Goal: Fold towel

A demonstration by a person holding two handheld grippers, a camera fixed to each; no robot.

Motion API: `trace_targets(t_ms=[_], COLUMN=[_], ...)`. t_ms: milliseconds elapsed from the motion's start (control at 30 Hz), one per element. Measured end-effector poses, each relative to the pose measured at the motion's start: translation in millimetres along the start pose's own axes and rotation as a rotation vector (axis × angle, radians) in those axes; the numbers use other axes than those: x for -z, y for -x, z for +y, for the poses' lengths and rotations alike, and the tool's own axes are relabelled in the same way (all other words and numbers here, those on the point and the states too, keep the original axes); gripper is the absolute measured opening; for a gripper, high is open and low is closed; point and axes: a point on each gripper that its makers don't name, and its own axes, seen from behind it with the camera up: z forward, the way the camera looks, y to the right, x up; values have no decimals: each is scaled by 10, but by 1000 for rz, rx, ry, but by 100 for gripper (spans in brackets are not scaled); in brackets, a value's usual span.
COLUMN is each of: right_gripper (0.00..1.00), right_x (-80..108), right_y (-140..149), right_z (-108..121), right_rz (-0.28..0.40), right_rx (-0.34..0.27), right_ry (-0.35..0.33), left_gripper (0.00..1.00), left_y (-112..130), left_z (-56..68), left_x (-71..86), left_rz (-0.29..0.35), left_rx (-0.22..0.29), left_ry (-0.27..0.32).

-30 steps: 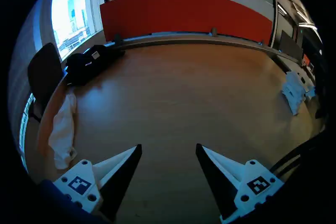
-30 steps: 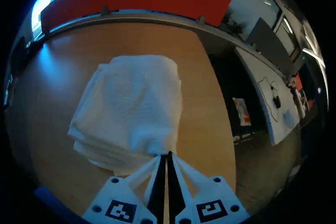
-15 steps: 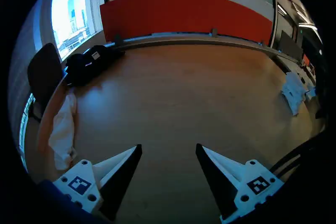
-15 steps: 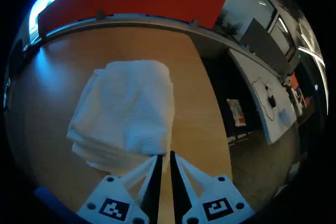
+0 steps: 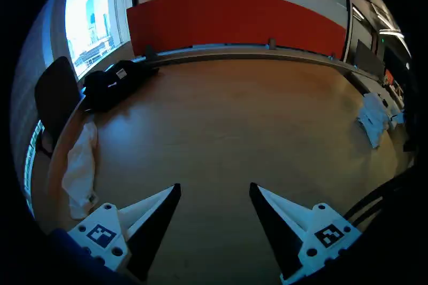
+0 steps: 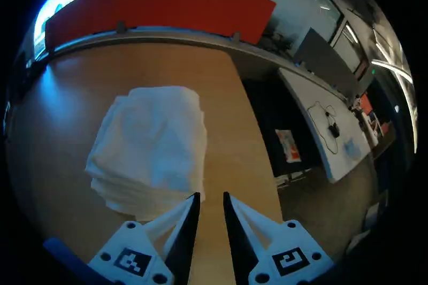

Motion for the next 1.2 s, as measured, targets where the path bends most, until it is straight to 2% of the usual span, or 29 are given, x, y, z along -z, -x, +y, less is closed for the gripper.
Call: trace_targets(t_ms=[100, 167, 367, 500, 567, 667, 867, 1067, 1200], right_gripper=[75, 83, 84, 94, 96, 96, 96, 96, 96], right_x=[23, 37, 82, 136, 174, 231, 412, 615, 693], right_y=[-17, -24, -60, -125, -184, -305, -659, -1000, -1135], right_z=[23, 33, 22, -19, -45, -92, -173, -310, -399], right_rz=[12, 19, 38, 67, 92, 145, 297, 441, 502], right_rx=[-16, -24, -31, -37, -41, -50, -83, -122, -146], right_ry=[7, 10, 16, 14, 15, 13, 14, -13, -29], left_gripper=[95, 95, 95, 95, 95, 95, 95, 95, 95], left_y=[2, 3, 4, -12, -26, -45, -78, -116, -149], left_z=[4, 6, -1, -10, -12, -9, 13, 19, 16], left_x=[4, 12, 31, 36, 39, 45, 52, 52, 61], left_rz=[1, 2, 5, 9, 13, 17, 24, 31, 40], left_rx=[-1, -1, -1, 0, 0, 2, 2, -4, -2], left_ry=[1, 3, 3, 3, 4, 6, 12, 12, 11])
